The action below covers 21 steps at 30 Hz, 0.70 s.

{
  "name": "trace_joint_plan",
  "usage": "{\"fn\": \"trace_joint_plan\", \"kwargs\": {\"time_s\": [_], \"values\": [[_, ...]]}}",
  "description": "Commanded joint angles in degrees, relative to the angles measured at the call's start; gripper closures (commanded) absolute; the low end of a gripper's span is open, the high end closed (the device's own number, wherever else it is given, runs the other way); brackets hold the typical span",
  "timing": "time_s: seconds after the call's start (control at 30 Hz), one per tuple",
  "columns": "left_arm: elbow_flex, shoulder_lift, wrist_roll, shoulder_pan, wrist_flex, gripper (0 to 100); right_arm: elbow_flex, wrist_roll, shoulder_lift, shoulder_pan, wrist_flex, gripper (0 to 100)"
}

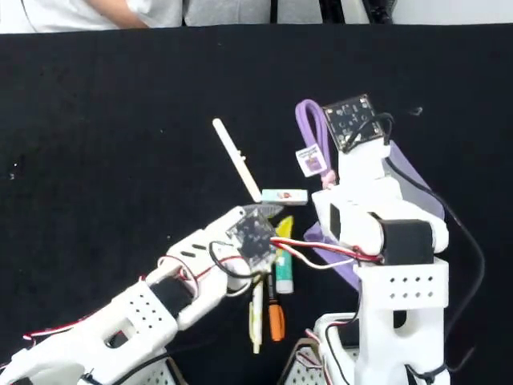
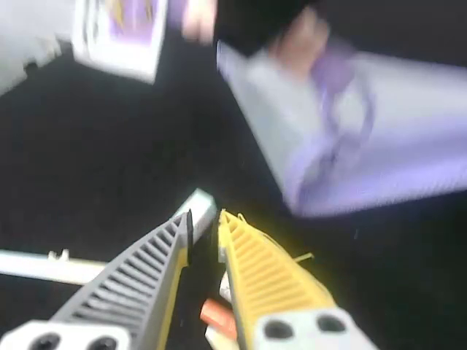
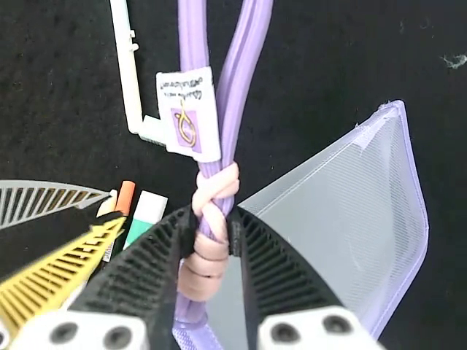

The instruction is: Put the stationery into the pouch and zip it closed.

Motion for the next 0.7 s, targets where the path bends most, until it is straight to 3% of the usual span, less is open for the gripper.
{"fn": "trace_joint_plan", "kwargs": {"time_s": [0.0, 0.1, 0.4, 0.57, 0.67], "values": [[-7.0, -0.6, 11.8, 0.5, 0.2, 92, -0.6, 0.6, -1.7, -0.1, -0.3, 98.8], [-7.4, -0.6, 15.1, 1.6, 0.2, 92, -0.6, 0.6, -1.7, -0.1, -0.3, 98.8], [-5.6, -0.6, 11.2, 7.2, 0.3, 92, -0.6, 0.6, -1.7, -0.1, -0.4, 98.8], [-4.5, -0.6, 10.3, 7.1, 0.3, 83, -0.6, 0.6, -1.7, -0.1, -0.4, 98.8], [-4.4, -0.6, 10.1, 7.1, 1.1, 83, -0.5, 0.6, -1.7, -0.1, -0.4, 98.8]]}}
